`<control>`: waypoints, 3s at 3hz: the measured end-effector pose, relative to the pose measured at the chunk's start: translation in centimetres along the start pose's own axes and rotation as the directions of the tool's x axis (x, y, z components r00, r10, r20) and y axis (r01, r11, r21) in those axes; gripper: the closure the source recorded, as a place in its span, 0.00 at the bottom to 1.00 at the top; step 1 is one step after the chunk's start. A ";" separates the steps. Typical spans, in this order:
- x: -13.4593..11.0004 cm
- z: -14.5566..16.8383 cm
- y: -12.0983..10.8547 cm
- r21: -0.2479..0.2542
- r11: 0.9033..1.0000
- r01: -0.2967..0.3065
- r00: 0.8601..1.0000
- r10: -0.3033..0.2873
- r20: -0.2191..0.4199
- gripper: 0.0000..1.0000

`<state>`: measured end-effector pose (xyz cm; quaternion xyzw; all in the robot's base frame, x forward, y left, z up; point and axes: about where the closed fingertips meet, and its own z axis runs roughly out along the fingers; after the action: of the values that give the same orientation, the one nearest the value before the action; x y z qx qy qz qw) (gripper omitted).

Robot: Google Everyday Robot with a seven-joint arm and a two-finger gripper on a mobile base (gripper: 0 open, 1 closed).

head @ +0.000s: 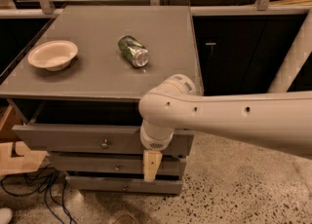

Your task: Open top drawer

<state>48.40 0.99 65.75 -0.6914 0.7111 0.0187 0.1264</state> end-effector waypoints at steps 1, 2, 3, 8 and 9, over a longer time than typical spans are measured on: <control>-0.4 1.9 -0.1 -0.033 0.999 0.006 1.000 -0.007 -0.014 0.00; -1.0 2.2 -1.8 -0.019 1.000 0.019 1.000 -0.020 -0.022 0.03; -1.0 2.2 -1.8 -0.019 1.000 0.019 1.000 -0.020 -0.022 0.26; -0.5 1.9 -1.2 -0.041 0.999 0.009 1.000 -0.010 -0.018 1.00; -0.2 1.7 -0.6 -0.052 0.999 0.000 1.000 -0.001 -0.017 1.00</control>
Offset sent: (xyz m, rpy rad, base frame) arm 0.0438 0.0192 -0.0147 -0.0347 -0.0022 0.0265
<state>49.23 1.49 64.20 -0.6947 0.7113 0.0314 0.1023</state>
